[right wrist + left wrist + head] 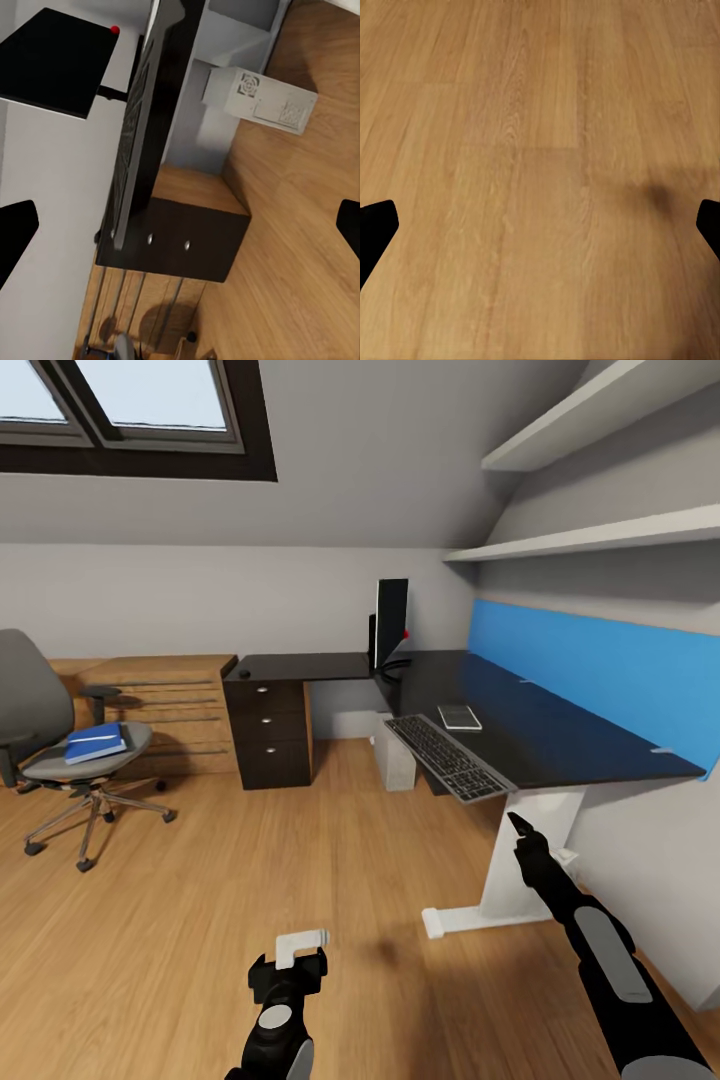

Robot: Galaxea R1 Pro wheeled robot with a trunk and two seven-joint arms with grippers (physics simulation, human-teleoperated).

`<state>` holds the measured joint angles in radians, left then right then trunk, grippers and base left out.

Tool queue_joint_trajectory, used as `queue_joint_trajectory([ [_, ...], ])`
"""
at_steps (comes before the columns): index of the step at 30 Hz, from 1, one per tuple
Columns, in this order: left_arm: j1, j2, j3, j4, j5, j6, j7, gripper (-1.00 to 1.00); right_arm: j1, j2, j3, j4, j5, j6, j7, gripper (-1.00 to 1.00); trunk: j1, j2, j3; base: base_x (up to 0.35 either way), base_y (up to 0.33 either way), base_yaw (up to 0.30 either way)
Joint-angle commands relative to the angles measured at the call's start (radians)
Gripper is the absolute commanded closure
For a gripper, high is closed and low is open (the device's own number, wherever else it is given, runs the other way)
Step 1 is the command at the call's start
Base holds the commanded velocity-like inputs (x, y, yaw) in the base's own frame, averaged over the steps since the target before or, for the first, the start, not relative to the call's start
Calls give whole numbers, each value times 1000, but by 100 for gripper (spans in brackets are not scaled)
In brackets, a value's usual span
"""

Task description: In the bedroom, organize the workspace by keeping the computer under the desk, ensuring the monitor is on the desk, placing the keyboard on the desk next to the monitor, placing the mouse on the desk next to the keyboard, moving the folder from the swivel chair onto the desk next to the mouse, stacking the notebook on top of the folder with the pen on top of the notebook, and positioning the swivel chair next to the desk.

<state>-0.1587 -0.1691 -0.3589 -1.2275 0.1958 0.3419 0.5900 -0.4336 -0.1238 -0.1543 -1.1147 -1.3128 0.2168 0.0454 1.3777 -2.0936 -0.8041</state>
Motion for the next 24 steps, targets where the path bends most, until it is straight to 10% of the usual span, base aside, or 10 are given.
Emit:
queue_joint_trajectory([
  [1,-1,0,-2,-1,7,3,7,-100,-1,0,-2,1,-6,6,2,-100,0,0,-1,60,0,0],
  [24,-1,0,-2,-3,8,5,7,-100,-1,4,0,31,-7,6,-23,-100,-58,105,46,30,0,0],
])
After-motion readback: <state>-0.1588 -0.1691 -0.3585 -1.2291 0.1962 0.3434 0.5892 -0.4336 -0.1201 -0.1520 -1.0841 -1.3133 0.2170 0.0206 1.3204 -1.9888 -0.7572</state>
